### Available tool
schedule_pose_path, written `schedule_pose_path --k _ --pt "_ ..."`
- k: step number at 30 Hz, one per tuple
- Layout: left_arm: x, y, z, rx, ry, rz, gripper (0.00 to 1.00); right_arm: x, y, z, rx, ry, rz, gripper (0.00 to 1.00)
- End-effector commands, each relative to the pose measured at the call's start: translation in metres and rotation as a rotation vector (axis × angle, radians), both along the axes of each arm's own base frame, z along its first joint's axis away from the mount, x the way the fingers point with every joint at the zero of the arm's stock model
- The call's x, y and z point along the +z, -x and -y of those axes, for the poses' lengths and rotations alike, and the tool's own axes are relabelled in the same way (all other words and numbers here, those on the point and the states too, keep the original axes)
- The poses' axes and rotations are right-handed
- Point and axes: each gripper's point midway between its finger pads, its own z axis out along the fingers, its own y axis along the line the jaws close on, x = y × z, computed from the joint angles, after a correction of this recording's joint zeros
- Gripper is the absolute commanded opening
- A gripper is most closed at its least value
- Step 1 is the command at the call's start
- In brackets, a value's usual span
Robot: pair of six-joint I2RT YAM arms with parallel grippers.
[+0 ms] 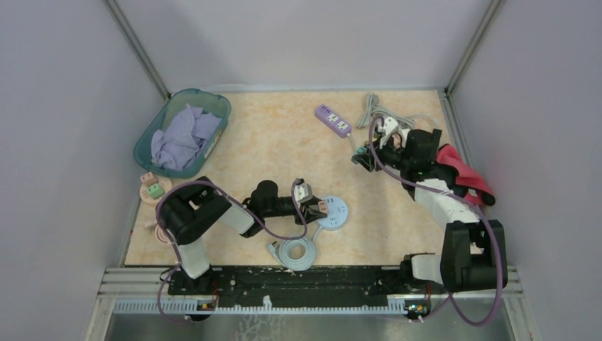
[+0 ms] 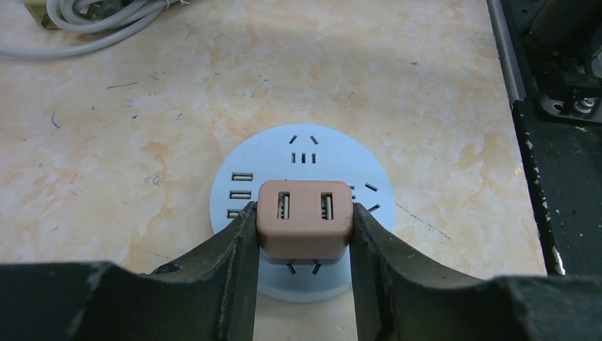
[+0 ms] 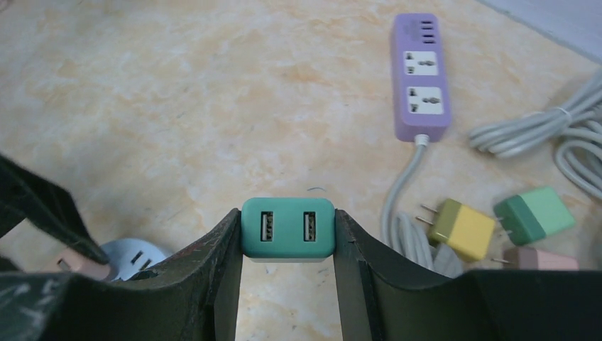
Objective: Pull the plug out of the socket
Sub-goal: Place the plug at the center of the board.
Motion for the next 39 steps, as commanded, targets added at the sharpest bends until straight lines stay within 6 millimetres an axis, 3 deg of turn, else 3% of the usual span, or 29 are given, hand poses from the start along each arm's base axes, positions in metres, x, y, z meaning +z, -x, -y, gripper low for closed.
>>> schedule_pose_path --k 1,10,15,22,28,34,39 --pt "-0.029 0.002 -0.012 0.034 -0.096 -0.085 0.01 0.026 -0.041 0.029 -0.277 -0.071 0.043 0.00" --pt "-0.028 0.002 -0.012 0.036 -0.093 -0.084 0.01 -0.008 -0.083 0.078 -0.646 -0.054 -0.104 0.03" --pt "-0.028 0.002 -0.013 0.041 -0.093 -0.082 0.01 -0.015 -0.095 0.107 -0.816 -0.005 -0.108 0.06" --pt "-0.028 0.002 -0.013 0.041 -0.091 -0.082 0.01 -0.015 -0.095 0.120 -0.877 0.015 -0.080 0.23" --pt "-0.027 0.002 -0.013 0.041 -0.090 -0.082 0.01 -0.030 -0.098 0.142 -0.976 0.094 -0.098 0.39" --pt "-0.025 0.002 -0.013 0.044 -0.086 -0.081 0.01 -0.042 -0.102 0.144 -0.978 0.130 -0.153 0.50" --pt "-0.025 0.001 -0.012 0.044 -0.087 -0.082 0.03 -0.039 -0.102 0.145 -0.980 0.130 -0.144 0.63"
